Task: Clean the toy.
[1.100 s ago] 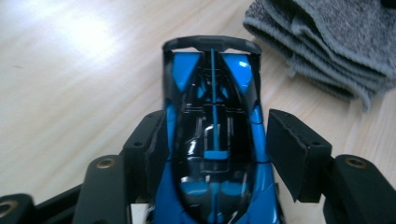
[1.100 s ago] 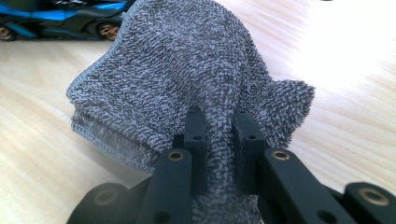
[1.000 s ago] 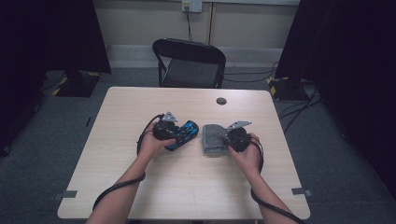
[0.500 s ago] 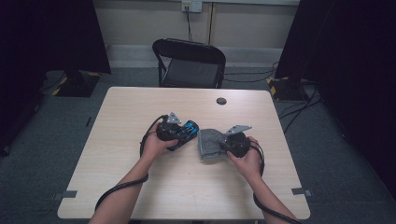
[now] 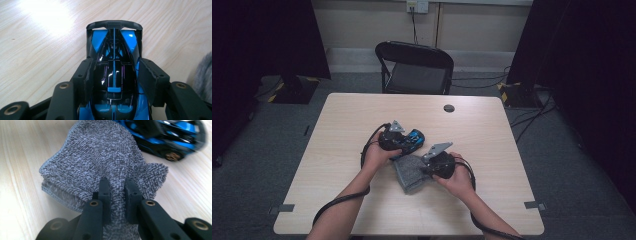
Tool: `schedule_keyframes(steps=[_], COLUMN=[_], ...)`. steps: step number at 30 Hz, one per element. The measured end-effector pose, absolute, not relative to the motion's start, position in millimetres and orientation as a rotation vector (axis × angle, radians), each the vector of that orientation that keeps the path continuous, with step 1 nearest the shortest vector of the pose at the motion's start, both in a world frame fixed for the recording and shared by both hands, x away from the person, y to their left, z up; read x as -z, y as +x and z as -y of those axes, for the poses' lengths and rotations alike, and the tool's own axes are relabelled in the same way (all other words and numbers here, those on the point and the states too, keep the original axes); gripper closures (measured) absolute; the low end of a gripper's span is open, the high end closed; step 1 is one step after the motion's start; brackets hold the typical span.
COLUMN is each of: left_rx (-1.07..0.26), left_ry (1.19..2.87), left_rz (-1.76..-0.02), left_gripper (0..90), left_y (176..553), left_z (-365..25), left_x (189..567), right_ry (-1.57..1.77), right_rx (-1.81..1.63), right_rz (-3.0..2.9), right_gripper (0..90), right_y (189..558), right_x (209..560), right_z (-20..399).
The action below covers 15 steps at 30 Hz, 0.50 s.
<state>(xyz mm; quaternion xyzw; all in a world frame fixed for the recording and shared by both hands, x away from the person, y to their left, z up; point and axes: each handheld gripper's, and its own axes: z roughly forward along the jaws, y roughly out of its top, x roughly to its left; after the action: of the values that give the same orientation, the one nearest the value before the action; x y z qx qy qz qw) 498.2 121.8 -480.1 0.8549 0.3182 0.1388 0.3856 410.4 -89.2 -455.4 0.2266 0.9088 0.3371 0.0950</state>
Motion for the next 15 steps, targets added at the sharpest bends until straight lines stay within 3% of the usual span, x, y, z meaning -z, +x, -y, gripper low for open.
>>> schedule_keyframes(steps=[15], left_rx=[-0.360], left_ry=[2.183], left_rz=[-0.812], left_gripper=[47.6], left_y=[497], left_z=[-123], left_x=[480], right_ry=[0.853], right_rx=[-0.856], right_rz=[-2.678], right_gripper=[78.3], right_y=[456], right_x=[470], right_z=[76])
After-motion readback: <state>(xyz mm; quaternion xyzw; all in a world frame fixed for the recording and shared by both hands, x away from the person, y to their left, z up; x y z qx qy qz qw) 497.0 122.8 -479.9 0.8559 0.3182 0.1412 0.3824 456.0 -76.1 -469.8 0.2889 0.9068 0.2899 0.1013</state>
